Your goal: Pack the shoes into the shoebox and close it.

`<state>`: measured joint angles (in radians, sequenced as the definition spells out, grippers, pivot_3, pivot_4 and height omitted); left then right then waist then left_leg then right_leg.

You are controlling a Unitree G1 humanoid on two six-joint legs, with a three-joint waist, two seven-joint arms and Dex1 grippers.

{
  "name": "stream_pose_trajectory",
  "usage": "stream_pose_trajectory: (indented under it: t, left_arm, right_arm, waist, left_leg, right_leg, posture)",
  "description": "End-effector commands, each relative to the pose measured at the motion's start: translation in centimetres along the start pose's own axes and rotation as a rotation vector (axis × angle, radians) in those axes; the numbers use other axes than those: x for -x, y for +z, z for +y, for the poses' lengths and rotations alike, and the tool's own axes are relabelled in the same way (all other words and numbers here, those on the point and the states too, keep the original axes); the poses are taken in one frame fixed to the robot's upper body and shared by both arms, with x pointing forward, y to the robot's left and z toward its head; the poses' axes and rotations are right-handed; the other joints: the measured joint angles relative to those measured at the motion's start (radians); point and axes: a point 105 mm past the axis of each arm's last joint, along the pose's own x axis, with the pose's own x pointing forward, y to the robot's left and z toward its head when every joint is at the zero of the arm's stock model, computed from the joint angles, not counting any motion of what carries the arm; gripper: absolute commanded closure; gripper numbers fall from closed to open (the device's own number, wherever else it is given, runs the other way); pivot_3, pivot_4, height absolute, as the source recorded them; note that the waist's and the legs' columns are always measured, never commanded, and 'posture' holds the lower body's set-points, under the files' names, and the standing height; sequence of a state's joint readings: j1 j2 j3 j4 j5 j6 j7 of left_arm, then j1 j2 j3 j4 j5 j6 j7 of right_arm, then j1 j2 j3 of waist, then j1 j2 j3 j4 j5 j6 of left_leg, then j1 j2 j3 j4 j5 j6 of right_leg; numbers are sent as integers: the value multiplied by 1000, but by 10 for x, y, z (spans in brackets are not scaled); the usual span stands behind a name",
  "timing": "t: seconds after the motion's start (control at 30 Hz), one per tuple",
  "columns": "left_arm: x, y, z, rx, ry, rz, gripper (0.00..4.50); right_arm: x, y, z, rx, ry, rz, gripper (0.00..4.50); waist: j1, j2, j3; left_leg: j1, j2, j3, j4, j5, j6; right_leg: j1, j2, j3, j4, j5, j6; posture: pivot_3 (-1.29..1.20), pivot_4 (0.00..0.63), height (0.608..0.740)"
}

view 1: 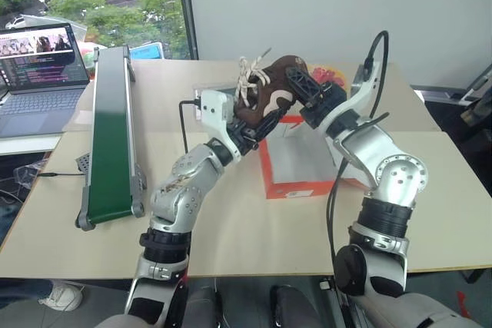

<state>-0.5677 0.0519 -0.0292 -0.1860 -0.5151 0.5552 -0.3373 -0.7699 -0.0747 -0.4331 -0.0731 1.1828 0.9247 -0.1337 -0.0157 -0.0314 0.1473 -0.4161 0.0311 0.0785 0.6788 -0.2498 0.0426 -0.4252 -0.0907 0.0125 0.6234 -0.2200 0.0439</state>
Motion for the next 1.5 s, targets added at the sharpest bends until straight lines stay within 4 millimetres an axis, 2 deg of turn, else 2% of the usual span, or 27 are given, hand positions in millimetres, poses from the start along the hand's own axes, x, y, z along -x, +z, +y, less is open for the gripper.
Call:
stream_pose_trajectory:
  t: [0.03, 0.07, 0.13, 0.23, 0.33, 0.4, 0.47, 0.53, 0.63, 0.8, 1.1, 1.43, 1.5]
  left_arm:
    - [-2, 15, -3, 21, -21, -44, 1280]
    - [-1, 17, -1, 37, -18, -51, 767]
    - [1, 21, -2, 72, -41, -66, 66]
    - [5, 25, 2, 76, -39, -74, 0]
    - [11, 28, 14, 76, -19, -63, 0]
    - [23, 34, 37, 66, 41, -67, 0]
    - [35, 33, 60, 46, 129, -57, 0]
    - [42, 24, 68, 17, 162, -15, 0]
    - [43, 14, 69, 21, 173, 17, 0]
    - [45, 0, 63, 32, 177, 37, 0]
    - [47, -5, 55, 59, 193, 21, 0]
    - [55, -9, 52, 48, 215, 25, 0]
    - [57, -9, 53, 46, 226, 27, 0]
  right_arm:
    - [-1, 9, 15, 37, 56, -32, 3833]
    - [-1, 11, 13, 47, 45, -41, 4072]
    - [1, 19, 11, 51, 27, -69, 4141]
    - [3, 28, 6, 72, 4, -97, 4146]
    - [4, 42, 4, 105, -16, -128, 4148]
    - [2, 62, 3, 189, -53, -147, 4149]
    - [0, 81, -11, 356, -194, -104, 4149]
    - [-2, 86, -24, 489, -296, -7, 4150]
    - [-10, 77, -32, 531, -313, 130, 4150]
    - [-12, 51, -60, 638, -394, 374, 4150]
    - [-9, 35, -102, 820, -450, 592, 4150]
    - [4, 2, -155, 885, -466, 803, 4150]
    - [4, 2, -158, 896, -477, 802, 3151]
  waist:
    - [0, 0, 0]
    - [0, 0, 0]
    - [0, 0, 0]
    - [0, 0, 0]
    - [0, 0, 0]
    - [-2, 0, 0]
    - [-2, 2, 1]
    - [-2, 2, 2]
    - [-1, 2, 2]
    - [-1, 2, 2]
    - [4, 2, 2]
    - [0, 2, 2]
    - [-1, 2, 2]
  left_leg:
    - [0, 0, 0, 0, 0, 0]
    - [0, 0, 0, 0, 0, 0]
    - [0, 0, 0, 0, 0, 0]
    - [0, 0, 0, 0, 0, 0]
    - [0, 0, 0, 0, 0, 0]
    - [0, 0, 0, 0, 0, 0]
    - [0, 0, 1, 0, 0, 0]
    - [0, -1, 1, 0, 0, 0]
    - [0, 0, 1, -1, 0, 0]
    - [0, 0, 3, 0, 0, 0]
    - [-6, -1, 2, 1, 0, 0]
    - [-6, -1, 5, 1, 1, -1]
    - [-5, -1, 4, 1, 4, -6]
  right_leg:
    - [0, 0, 0, 0, 0, 0]
    - [0, 0, 0, 0, 0, 0]
    - [0, 0, 0, 0, 0, 0]
    - [0, 0, 0, 0, 0, 0]
    - [0, 0, 0, 0, 0, 0]
    - [0, 0, 0, 0, 0, 0]
    - [-1, 0, 1, 0, 0, 0]
    - [-1, 0, 1, 0, 0, 0]
    - [-1, 0, 1, -2, 0, 0]
    - [0, 0, 1, -4, 0, 1]
    - [-3, -1, 0, -5, 1, 2]
    - [-3, -1, 0, -5, 1, 2]
    - [-3, 0, 0, -5, 1, 2]
  posture:
    - [0, 150, 740]
    - [0, 150, 740]
    - [0, 150, 740]
    - [0, 150, 740]
    - [0, 150, 740]
    - [0, 150, 740]
    - [0, 150, 740]
    - [0, 150, 740]
    - [0, 150, 740]
    - [0, 150, 740]
    - [0, 150, 740]
    - [0, 150, 740]
    - [0, 150, 740]
